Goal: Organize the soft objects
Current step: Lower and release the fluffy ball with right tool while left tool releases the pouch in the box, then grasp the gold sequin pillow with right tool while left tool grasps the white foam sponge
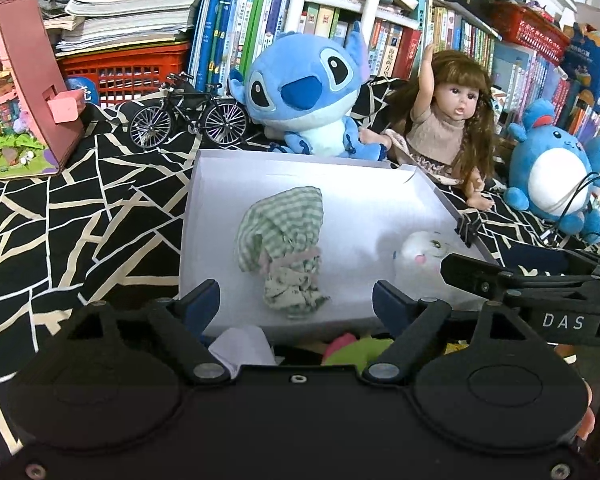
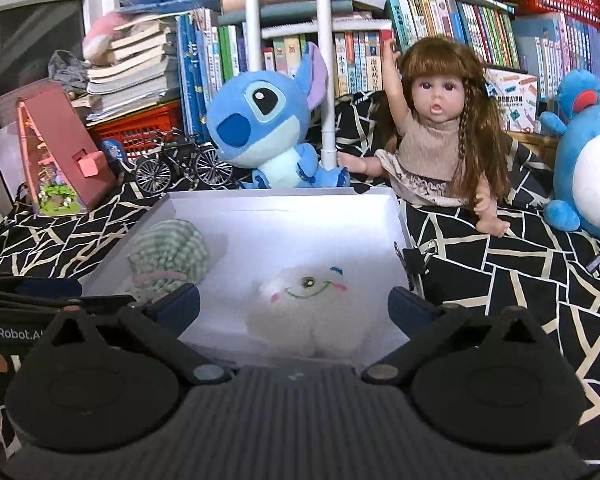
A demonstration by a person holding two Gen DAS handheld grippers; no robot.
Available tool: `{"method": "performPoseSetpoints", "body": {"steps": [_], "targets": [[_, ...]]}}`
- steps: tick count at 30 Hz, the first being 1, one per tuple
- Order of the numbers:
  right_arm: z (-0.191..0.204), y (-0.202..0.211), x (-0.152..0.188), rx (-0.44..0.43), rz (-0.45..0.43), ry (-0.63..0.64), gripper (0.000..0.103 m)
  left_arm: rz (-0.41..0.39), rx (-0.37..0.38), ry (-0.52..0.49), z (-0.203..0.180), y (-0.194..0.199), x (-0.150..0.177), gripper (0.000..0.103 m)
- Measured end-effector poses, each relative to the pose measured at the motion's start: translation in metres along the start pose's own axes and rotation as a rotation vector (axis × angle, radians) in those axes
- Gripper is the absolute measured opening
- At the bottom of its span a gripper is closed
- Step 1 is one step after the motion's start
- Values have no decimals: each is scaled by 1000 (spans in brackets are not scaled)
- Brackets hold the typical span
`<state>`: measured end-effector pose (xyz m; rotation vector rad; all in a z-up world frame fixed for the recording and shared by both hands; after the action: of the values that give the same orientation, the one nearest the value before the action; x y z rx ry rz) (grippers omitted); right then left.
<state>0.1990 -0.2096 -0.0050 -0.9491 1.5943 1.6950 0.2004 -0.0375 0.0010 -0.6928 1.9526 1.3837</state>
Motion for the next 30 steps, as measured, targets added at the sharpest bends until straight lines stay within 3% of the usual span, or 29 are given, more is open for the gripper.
{"method": "performPoseSetpoints", "body": {"steps": [14,30], "targets": [[11,37,24,12,-51,75,103,-26,12,-11,-3,35,29,85],[22,70,51,-49,-72,77,103,-24,23,-31,-1,74,71,85]]}}
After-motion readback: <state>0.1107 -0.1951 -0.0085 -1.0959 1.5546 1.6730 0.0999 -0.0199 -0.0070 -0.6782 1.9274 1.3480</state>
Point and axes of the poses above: each gripper's, at about its wrist camera, not at the fingertips, and y roughly against the way its jaws point, z to its left, x to its underside, the point moved 7 cm from there along -y, roughly the way its jaws point, and after that the axes turned 5 degrees about x, right-handed, at the moved point
